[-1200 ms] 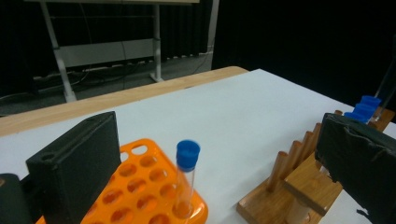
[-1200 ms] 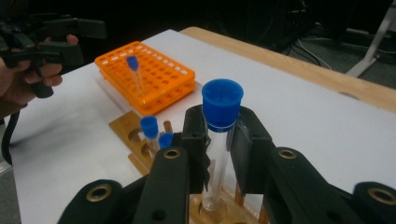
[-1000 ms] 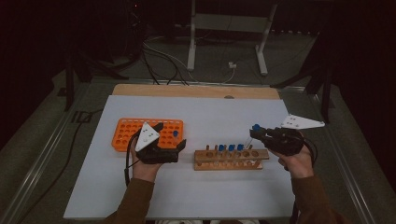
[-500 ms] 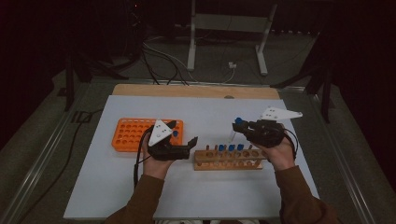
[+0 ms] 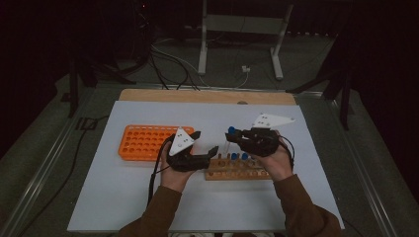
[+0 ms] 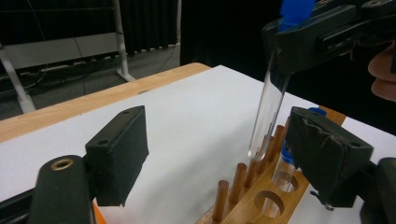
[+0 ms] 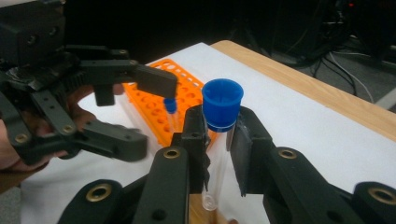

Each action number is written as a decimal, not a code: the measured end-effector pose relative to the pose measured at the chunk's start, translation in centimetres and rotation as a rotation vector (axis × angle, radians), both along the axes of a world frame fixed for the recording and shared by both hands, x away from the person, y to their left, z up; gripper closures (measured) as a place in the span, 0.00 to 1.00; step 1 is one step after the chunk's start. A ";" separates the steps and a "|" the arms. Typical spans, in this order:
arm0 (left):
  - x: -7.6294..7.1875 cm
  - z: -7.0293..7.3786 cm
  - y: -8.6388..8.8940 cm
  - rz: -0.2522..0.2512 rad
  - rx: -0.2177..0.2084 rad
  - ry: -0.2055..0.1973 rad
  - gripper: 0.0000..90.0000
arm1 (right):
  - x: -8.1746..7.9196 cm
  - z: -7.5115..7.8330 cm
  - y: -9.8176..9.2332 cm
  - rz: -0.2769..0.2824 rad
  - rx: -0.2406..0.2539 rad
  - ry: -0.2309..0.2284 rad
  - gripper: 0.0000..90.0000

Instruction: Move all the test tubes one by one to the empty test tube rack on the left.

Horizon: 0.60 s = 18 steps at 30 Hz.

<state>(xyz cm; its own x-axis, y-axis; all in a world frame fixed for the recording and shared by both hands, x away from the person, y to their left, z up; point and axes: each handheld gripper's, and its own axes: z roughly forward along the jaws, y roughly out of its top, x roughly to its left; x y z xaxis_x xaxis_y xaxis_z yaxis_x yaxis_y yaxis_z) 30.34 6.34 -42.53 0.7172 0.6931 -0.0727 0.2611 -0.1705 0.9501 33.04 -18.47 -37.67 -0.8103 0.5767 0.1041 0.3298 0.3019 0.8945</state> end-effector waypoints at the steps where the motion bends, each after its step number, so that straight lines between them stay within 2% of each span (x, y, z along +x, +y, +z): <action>1: 0.0 0.0 -0.2 -0.006 0.004 0.000 0.28 | 0.0 0.0 0.0 0.000 0.000 0.000 0.86; 2: -0.1 -0.1 -0.4 -0.012 0.008 -0.003 0.33 | -0.1 -0.1 0.5 0.009 -0.001 0.004 0.86; 4: -0.2 -0.2 -0.8 -0.021 0.022 -0.008 0.36 | -0.1 -0.1 0.8 0.013 0.000 0.006 0.86; 6: -0.3 -0.3 -1.1 -0.029 0.030 -0.006 0.45 | -0.2 -0.3 1.4 0.025 -0.001 0.011 0.86; 7: -0.3 -0.3 -1.2 -0.034 0.031 -0.010 0.45 | -0.2 -0.3 1.4 0.025 -0.001 0.011 0.86; 12: -0.3 -0.4 -1.3 -0.054 0.018 -0.014 0.61 | -0.3 -0.6 2.4 0.048 -0.001 0.019 0.86; 18: -0.3 -0.5 -1.2 -0.084 0.023 -0.018 0.79 | -0.4 -0.8 3.1 0.066 0.005 0.029 0.86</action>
<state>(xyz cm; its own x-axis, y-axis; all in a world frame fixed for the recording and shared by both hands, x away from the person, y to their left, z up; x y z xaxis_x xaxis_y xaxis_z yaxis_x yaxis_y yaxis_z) 30.04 5.18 -43.03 0.7742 0.6314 -0.0445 0.2282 -0.2129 0.9501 32.60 -15.40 -38.50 -0.8429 0.5218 0.1312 0.3355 0.3191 0.8864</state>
